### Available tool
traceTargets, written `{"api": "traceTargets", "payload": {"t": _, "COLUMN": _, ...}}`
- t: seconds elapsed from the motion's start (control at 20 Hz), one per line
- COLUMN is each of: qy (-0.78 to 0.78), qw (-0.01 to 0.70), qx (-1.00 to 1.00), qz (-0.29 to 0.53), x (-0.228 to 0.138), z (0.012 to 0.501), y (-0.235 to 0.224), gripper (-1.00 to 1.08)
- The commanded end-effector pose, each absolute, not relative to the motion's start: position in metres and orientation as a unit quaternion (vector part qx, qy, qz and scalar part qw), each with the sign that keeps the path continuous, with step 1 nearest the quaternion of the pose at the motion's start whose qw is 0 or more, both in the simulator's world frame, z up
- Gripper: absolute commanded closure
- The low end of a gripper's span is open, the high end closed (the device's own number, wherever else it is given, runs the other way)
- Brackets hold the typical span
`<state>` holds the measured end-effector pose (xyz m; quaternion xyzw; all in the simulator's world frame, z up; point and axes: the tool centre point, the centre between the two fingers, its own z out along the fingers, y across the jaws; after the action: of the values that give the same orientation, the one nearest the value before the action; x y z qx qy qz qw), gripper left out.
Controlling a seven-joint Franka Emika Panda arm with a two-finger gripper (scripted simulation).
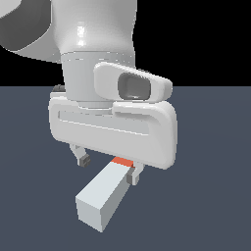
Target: Insert the peg into the horizontal hole in a box.
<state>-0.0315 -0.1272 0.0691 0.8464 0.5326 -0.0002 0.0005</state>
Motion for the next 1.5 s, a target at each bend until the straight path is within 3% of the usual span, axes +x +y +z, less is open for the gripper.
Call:
{"api": "traceTargets", "payload": {"t": 0.0, "qy": 0.532, "qw": 0.0, "qx": 0.847, "qz": -0.001, "x": -0.032, "z": 0.061, "y": -0.127, "gripper": -0.92}}
{"api": "traceTargets", "payload": {"t": 0.6, "qy": 0.53, "qw": 0.0, "qx": 0.848, "qz": 0.0, "x": -0.033, "z": 0.022, "y": -0.127, "gripper": -0.92}}
{"api": "traceTargets", "payload": {"t": 0.65, "qy": 0.53, "qw": 0.0, "qx": 0.848, "qz": 0.0, "x": -0.033, "z": 0.022, "y": -0.127, "gripper": 1.08}}
{"api": "traceTargets", "payload": {"t": 1.45, "qy": 0.549, "qw": 0.0, "qx": 0.836, "qz": 0.0, "x": -0.022, "z": 0.028, "y": -0.114, "gripper": 1.08}}
